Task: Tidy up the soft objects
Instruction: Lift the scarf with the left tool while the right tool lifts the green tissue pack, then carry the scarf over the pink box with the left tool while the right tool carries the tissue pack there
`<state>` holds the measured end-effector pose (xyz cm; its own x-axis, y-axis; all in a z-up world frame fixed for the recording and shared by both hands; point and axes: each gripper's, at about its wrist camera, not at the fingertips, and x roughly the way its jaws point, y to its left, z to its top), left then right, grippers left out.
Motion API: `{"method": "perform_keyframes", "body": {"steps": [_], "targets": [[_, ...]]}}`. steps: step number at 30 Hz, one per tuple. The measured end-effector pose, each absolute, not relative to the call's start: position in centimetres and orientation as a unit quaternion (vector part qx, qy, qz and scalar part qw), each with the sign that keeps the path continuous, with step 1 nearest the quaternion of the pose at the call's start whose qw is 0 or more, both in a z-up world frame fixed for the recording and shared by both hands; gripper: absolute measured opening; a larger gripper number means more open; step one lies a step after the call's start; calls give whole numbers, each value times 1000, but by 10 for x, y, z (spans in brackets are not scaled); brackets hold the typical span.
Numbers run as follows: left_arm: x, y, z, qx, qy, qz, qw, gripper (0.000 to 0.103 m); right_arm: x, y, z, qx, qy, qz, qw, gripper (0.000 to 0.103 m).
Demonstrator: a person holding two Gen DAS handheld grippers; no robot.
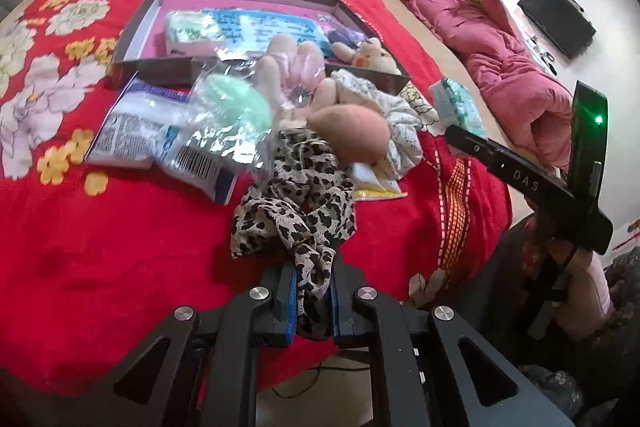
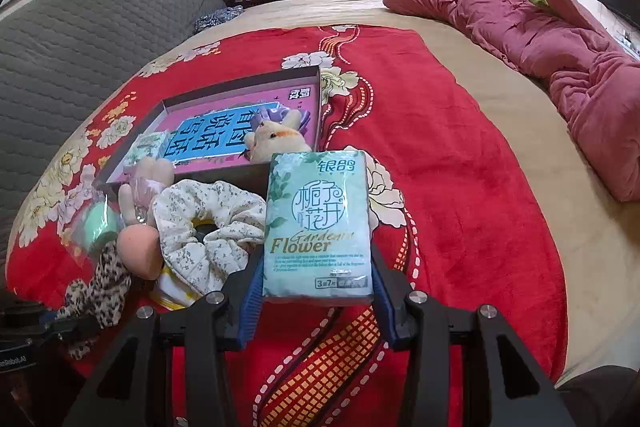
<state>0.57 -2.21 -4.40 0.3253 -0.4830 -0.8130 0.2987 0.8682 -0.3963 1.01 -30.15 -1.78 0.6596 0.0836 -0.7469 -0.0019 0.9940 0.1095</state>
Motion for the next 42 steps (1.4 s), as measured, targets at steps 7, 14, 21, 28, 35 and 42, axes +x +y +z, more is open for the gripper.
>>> {"method": "perform_keyframes", "body": {"steps": [7, 14, 21, 28, 35, 42], "targets": [[-8, -28, -44, -76, 537, -251, 802, 12, 10, -302, -16, 56, 409, 29, 910, 47], [-10, -25, -51, -78, 553, -239, 794, 12, 10, -302, -16, 58, 409, 34, 910, 47], [-19, -24, -40, -80, 543, -253, 797, 12, 9, -303, -15, 62, 406, 35, 911, 47], [-26, -14, -34, -94, 544, -244, 797, 12, 9, -302, -14, 63, 407, 39, 911, 47], [-28, -11, -26, -102, 527, -248, 807, 12, 7, -301, -10, 61, 395, 42, 916, 47], [-33, -9, 1, -101, 480, -250, 835, 12, 6, -297, 4, 49, 365, 51, 928, 47]]}}
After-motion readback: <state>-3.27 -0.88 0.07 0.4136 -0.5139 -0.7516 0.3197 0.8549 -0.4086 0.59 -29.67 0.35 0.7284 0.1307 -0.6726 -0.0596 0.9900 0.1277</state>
